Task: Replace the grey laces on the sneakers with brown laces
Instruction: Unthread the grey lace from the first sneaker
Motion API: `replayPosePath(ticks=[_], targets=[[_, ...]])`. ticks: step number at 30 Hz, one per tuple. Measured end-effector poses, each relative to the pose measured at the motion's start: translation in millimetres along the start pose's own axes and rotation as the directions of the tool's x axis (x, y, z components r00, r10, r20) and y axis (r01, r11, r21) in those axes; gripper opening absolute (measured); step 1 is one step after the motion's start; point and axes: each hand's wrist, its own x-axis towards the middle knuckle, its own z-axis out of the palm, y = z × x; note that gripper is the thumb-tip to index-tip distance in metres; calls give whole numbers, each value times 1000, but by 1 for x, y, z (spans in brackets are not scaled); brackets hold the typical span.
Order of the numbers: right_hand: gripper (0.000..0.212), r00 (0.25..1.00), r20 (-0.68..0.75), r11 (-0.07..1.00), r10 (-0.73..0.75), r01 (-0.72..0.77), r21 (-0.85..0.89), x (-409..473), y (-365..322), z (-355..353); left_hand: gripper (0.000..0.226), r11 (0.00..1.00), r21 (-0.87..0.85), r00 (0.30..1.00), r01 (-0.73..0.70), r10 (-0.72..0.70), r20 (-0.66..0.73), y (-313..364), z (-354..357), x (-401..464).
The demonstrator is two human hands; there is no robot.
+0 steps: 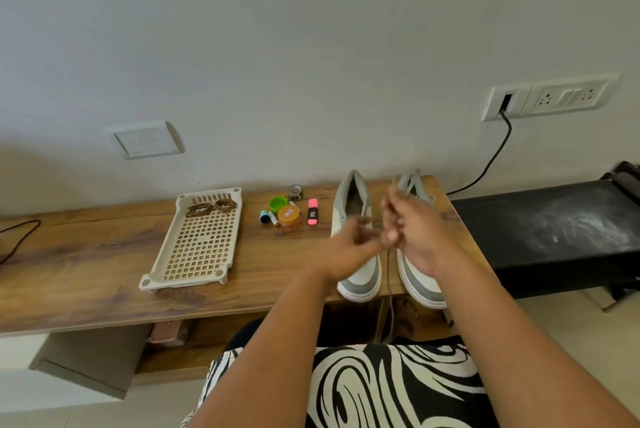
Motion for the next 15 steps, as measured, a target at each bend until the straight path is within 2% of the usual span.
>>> replayPosePath(ticks=[2,3,4,5,6,7,8,9,10,11,12,14,15], targets=[[33,995,-46,960,-93,102,261,7,-24,-4,45,968,245,953,56,-125,275,-11,8,4],[34,986,-90,934,-138,160,320,10,-34,-9,30,919,388,938,64,-188,291,-14,5,7],[35,975,-142,921,-171,209,329,12,-39,-18,22,873,482,955,82,-207,213,-17,-4,13],[35,961,-196,935,-193,241,259,13,-39,-27,18,843,521,977,133,-199,73,-18,-14,18],[34,950,-238,966,-201,232,112,13,-36,-35,17,875,448,983,184,-162,-87,-18,-24,21],[36,954,-243,982,-177,155,-108,12,-29,-41,18,952,236,962,193,-136,-237,-15,-35,20],[44,968,-223,941,-116,36,-335,10,-19,-44,19,986,-105,935,130,-157,-317,-10,-44,20],[54,985,-169,849,-45,-51,-526,9,-8,-43,21,890,-456,936,-2,-158,-313,-2,-49,18],[64,998,-67,745,16,-56,-665,9,4,-38,22,692,-712,955,-120,-115,-272,7,-51,16],[73,996,51,661,76,-12,-750,8,17,-29,26,524,-832,966,-184,-59,-251,14,-52,14],[81,978,155,606,137,41,-795,7,27,-18,32,432,-876,970,-215,-14,-244,21,-50,13],[83,929,273,531,249,105,-841,8,49,3,44,409,-886,974,-218,33,-224,33,-44,9],[70,904,300,523,303,106,-846,10,58,11,48,376,-906,981,-195,61,-186,38,-41,8]])
